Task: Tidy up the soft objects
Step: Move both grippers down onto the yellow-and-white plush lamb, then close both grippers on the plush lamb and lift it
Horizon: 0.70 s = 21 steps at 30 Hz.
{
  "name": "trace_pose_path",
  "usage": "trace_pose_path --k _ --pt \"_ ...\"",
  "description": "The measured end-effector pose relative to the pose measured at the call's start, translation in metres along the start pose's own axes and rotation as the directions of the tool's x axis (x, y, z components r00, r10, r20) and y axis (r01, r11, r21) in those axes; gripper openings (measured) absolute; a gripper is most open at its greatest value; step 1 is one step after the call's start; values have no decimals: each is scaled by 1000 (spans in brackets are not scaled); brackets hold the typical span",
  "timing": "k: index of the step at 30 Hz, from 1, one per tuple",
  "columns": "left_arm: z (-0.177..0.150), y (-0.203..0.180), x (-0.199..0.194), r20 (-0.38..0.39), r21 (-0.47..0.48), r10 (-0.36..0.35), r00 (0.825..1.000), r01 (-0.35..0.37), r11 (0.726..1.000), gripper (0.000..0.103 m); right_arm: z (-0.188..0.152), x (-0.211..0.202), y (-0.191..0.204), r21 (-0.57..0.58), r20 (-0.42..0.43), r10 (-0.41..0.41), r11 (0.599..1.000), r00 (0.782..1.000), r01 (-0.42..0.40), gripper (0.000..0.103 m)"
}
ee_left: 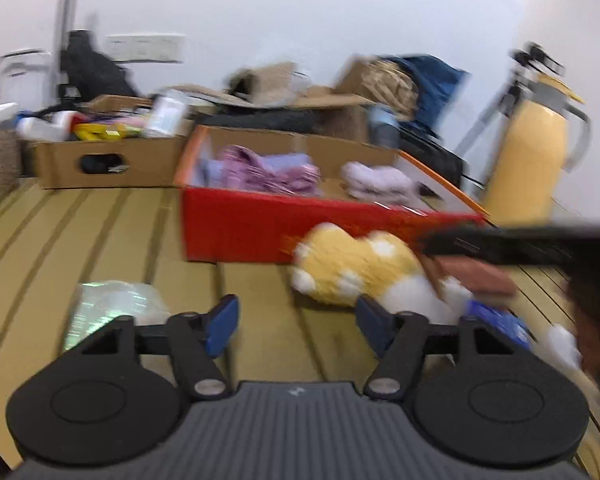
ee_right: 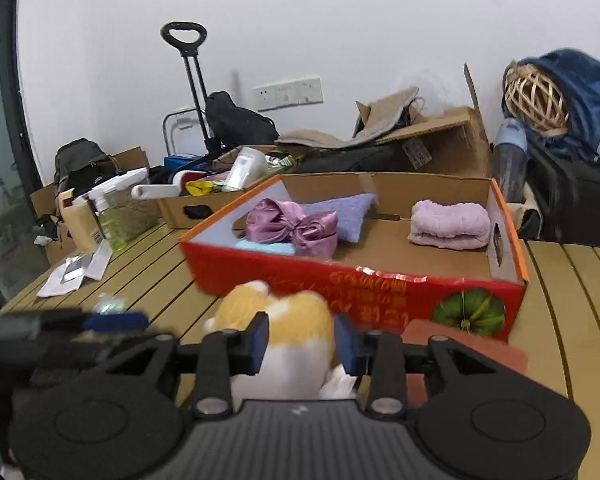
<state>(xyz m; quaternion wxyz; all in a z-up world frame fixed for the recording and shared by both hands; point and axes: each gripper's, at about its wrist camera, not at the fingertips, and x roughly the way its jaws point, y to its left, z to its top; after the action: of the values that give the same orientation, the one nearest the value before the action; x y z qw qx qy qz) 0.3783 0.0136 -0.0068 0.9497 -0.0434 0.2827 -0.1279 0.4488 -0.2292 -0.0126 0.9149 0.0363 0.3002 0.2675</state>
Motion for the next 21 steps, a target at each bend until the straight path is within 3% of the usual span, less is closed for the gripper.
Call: trace_pose_path --k 3,5,10,11,12,13,15,18,21 --pt "-8 -19 -5 10 62 -80 997 80 995 75 10 32 -5 16 -71 -9 1000 997 10 41" --pt "-13 -33 -5 14 106 -120 993 118 987 79 8 47 -6 60 -115 40 998 993 -33 42" --pt "-15 -69 23 -40 154 -109 993 114 982 77 3 46 -8 176 -160 71 983 984 -43 44" --pt "-16 -71 28 -50 142 -103 993 109 984 72 2 44 -10 195 -169 76 980 983 -42 43" --pt "-17 -69 33 -60 129 -91 994 99 987 57 4 43 -11 212 -182 84 976 980 -45 40" --pt "-17 -66 39 -84 108 -91 992 100 989 54 6 42 -12 225 -192 89 973 977 -44 38" --pt "-17 -53 38 -92 53 -138 986 143 988 51 7 43 -10 242 -210 72 970 975 -19 35" --pt "-21 -35 15 -104 51 -166 981 172 984 49 5 35 -4 283 -208 48 959 977 13 32" --pt "-30 -12 -21 -82 80 -111 990 118 990 40 -12 10 15 292 -184 27 956 983 29 19"
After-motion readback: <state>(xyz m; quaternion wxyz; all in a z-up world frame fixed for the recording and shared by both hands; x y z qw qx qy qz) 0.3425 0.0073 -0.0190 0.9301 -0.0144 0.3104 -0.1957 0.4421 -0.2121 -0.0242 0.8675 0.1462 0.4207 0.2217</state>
